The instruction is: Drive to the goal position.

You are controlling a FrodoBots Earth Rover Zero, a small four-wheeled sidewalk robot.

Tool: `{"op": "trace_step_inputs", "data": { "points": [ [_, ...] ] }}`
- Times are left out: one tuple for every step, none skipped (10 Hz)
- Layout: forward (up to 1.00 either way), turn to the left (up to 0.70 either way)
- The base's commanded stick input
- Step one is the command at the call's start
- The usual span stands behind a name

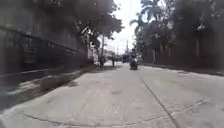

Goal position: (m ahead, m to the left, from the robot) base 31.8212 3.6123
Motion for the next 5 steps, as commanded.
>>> {"op": "trace_step_inputs", "data": {
  "points": [
    [0.85,0.00],
    [1.00,0.00],
    [1.00,0.00],
    [1.00,0.00],
    [1.00,0.00]
  ]
}}
